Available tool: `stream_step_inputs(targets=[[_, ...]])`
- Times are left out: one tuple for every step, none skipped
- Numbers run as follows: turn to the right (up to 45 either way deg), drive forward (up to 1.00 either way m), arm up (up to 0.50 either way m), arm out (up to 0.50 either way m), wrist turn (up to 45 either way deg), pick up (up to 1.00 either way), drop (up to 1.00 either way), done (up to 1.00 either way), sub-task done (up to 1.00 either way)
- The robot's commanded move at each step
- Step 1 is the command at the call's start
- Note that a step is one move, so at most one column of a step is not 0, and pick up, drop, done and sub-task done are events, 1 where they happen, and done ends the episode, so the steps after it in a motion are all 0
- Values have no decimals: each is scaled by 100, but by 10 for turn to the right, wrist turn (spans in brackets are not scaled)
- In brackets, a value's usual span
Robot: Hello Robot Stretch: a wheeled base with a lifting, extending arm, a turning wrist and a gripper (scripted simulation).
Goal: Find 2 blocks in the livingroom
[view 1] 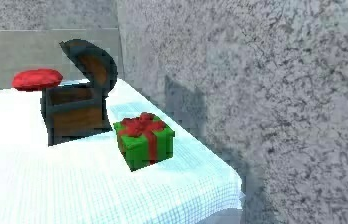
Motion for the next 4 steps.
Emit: stream_step_inputs(targets=[[-450,0,0,0,0,0,0,0,0],[-450,0,0,0,0,0,0,0,0],[-180,0,0,0,0,0,0,0,0],[0,100,0,0,0,0,0,0,0]])
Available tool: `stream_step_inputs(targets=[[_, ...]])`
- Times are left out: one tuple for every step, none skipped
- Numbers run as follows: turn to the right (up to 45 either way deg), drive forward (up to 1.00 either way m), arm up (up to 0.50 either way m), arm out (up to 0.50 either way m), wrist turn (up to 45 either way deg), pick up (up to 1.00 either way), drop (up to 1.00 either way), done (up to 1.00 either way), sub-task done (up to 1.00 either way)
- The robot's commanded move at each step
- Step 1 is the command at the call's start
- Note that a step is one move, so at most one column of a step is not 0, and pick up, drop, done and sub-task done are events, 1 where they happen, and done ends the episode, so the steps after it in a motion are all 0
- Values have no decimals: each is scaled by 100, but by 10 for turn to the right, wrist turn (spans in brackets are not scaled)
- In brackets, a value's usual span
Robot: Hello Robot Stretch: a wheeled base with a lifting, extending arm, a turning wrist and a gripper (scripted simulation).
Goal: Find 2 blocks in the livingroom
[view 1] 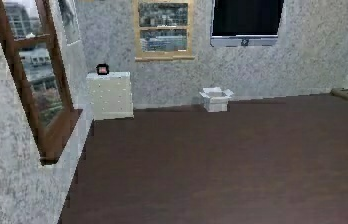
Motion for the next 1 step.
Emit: stream_step_inputs(targets=[[0,35,0,0,0,0,0,0,0]])
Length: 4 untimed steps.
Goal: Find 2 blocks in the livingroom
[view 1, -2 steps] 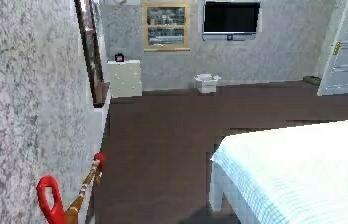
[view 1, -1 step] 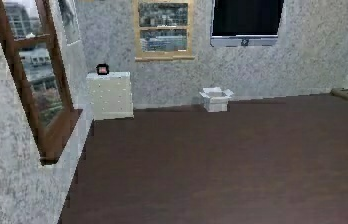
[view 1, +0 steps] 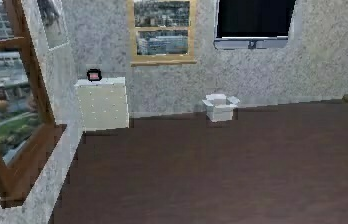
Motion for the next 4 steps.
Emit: stream_step_inputs(targets=[[240,0,0,0,0,0,0,0,0],[0,95,0,0,0,0,0,0,0],[450,0,0,0,0,0,0,0,0],[30,0,0,0,0,0,0,0,0]])
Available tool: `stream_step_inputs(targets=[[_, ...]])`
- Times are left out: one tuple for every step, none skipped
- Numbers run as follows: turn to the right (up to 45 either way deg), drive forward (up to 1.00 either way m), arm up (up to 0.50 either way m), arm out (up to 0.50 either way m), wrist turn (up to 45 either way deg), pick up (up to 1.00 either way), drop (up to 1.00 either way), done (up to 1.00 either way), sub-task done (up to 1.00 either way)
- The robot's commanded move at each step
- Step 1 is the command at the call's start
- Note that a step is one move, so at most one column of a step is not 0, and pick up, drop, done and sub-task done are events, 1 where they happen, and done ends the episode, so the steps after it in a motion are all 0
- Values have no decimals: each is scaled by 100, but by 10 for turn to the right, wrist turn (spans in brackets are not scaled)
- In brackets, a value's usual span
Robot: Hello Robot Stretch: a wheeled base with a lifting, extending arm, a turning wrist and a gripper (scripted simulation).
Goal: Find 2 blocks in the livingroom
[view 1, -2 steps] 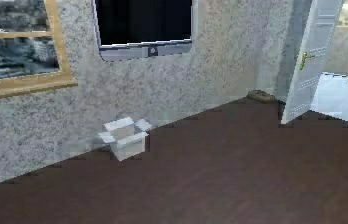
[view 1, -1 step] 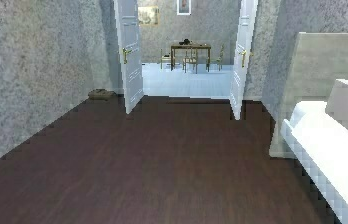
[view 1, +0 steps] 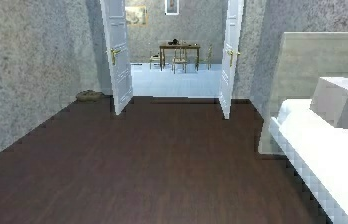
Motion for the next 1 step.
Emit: stream_step_inputs(targets=[[0,100,0,0,0,0,0,0,0]])
